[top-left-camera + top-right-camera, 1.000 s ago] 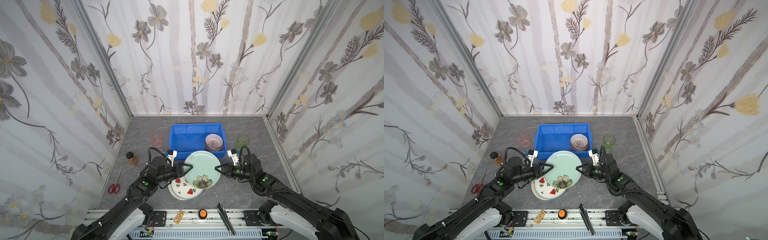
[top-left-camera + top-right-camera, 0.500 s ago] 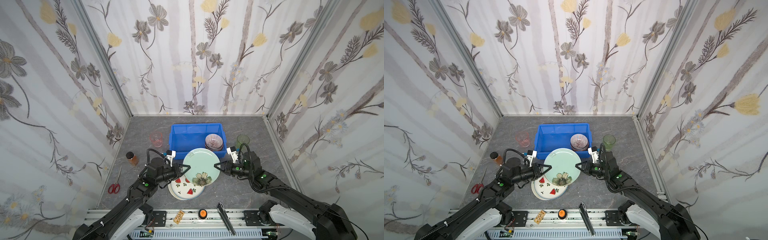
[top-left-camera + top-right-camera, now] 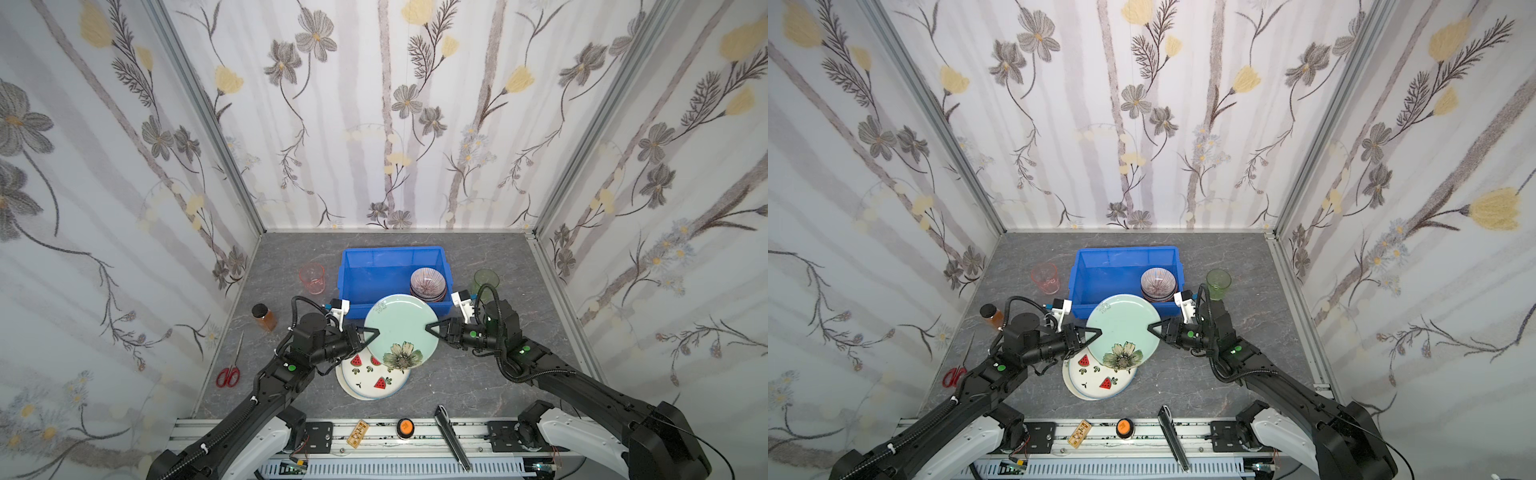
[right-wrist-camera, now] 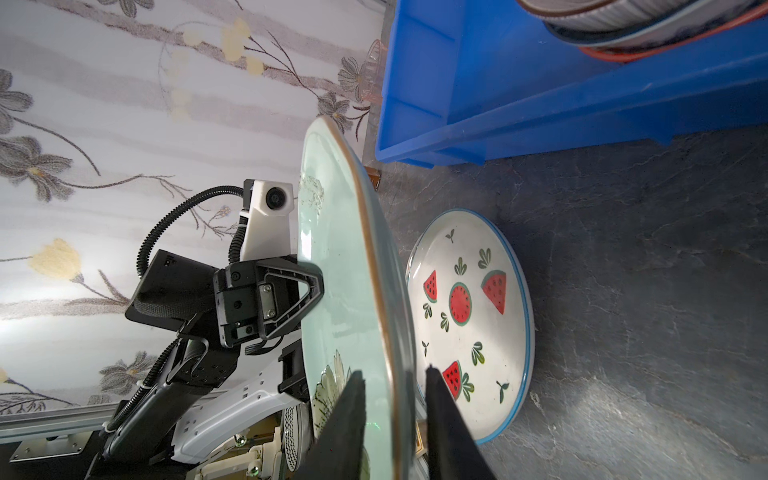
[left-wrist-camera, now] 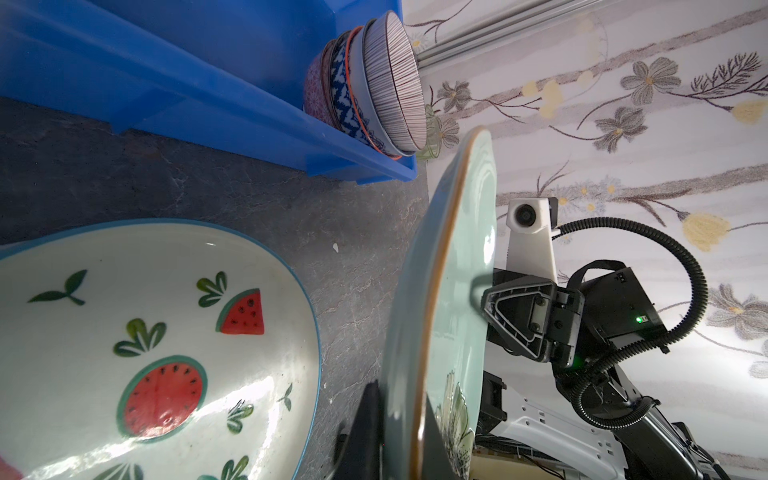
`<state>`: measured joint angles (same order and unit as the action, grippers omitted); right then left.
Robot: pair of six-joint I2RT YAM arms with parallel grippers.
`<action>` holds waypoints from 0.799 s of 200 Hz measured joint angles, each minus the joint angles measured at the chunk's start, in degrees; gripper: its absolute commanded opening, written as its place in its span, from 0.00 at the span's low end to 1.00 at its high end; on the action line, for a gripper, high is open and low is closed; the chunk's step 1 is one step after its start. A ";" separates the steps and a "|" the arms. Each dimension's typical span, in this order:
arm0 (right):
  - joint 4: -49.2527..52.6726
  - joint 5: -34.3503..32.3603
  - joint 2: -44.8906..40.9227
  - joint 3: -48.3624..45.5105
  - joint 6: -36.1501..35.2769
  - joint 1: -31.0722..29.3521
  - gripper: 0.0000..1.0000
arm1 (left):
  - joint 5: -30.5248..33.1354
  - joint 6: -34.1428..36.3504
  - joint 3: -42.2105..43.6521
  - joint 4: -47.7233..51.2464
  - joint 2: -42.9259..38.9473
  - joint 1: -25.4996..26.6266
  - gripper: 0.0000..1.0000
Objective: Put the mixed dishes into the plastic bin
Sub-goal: 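Lift the pale green plate upright with the left gripper while the right gripper releases, then carry the green plate into the bin with the left gripper while the right withdraws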
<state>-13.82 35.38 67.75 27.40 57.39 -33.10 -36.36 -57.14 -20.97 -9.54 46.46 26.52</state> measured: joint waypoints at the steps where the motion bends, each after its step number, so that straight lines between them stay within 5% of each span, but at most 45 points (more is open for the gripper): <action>1: 0.00 0.00 -0.02 0.02 -0.02 0.00 0.41 | 0.00 0.00 -0.04 0.02 0.02 -0.09 0.00; 44: 1.86 -0.24 -2.82 1.09 -2.19 1.44 0.50 | -0.42 0.20 -2.84 0.42 2.45 -2.95 0.00; 160: 11.58 0.46 -14.53 -0.35 -7.04 13.09 0.52 | 0.11 5.01 -20.57 1.25 21.11 -13.70 0.00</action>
<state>-2.24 35.83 53.21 27.05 50.35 -20.01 -36.25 -52.14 -41.54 -8.29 67.57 12.82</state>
